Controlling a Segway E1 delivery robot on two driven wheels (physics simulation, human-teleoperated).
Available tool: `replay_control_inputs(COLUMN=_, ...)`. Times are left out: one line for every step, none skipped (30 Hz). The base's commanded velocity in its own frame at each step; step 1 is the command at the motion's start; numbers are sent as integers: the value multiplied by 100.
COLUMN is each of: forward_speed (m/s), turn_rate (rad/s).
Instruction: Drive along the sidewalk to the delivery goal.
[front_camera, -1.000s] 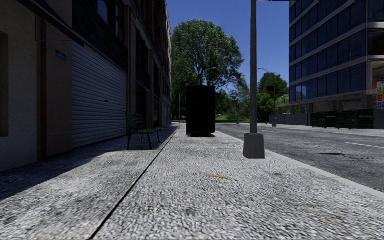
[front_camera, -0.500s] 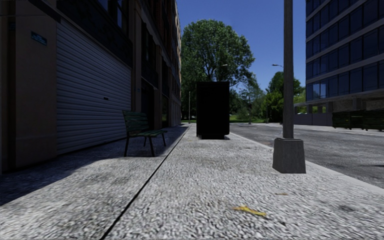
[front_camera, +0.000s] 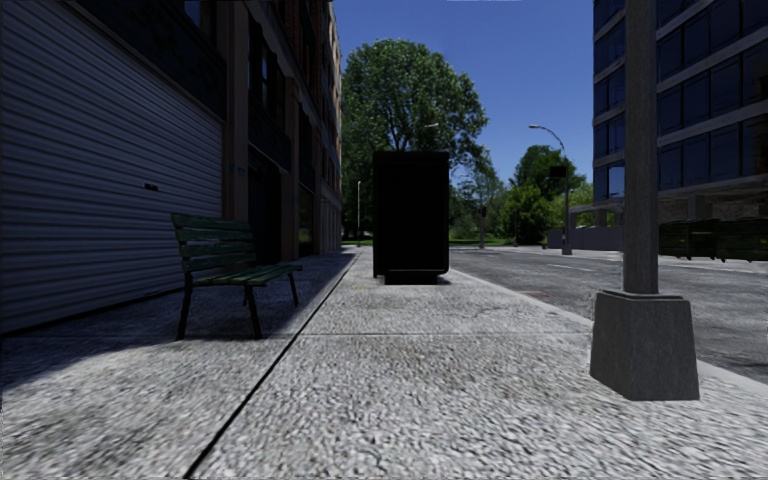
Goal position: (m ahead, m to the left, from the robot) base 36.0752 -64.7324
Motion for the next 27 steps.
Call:
replay_control_inputs(forward_speed=200, turn_rate=-19)
replay_control_inputs(forward_speed=200, turn_rate=-19)
replay_control_inputs(forward_speed=200, turn_rate=-1)
replay_control_inputs(forward_speed=200, turn_rate=0)
replay_control_inputs(forward_speed=200, turn_rate=0)
replay_control_inputs(forward_speed=200, turn_rate=0)
replay_control_inputs(forward_speed=200, turn_rate=0)
replay_control_inputs(forward_speed=200, turn_rate=0)
replay_control_inputs(forward_speed=200, turn_rate=0)
replay_control_inputs(forward_speed=200, turn_rate=0)
replay_control_inputs(forward_speed=200, turn_rate=0)
replay_control_inputs(forward_speed=200, turn_rate=0)
replay_control_inputs(forward_speed=200, turn_rate=0)
replay_control_inputs(forward_speed=200, turn_rate=0)
replay_control_inputs(forward_speed=200, turn_rate=0)
replay_control_inputs(forward_speed=200, turn_rate=0)
replay_control_inputs(forward_speed=200, turn_rate=0)
replay_control_inputs(forward_speed=200, turn_rate=0)
replay_control_inputs(forward_speed=200, turn_rate=0)
replay_control_inputs(forward_speed=200, turn_rate=0)
replay_control_inputs(forward_speed=200, turn_rate=0)
replay_control_inputs(forward_speed=200, turn_rate=0)
replay_control_inputs(forward_speed=200, turn_rate=0)
replay_control_inputs(forward_speed=200, turn_rate=0)
replay_control_inputs(forward_speed=200, turn_rate=0)
replay_control_inputs(forward_speed=200, turn_rate=0)
replay_control_inputs(forward_speed=200, turn_rate=2)
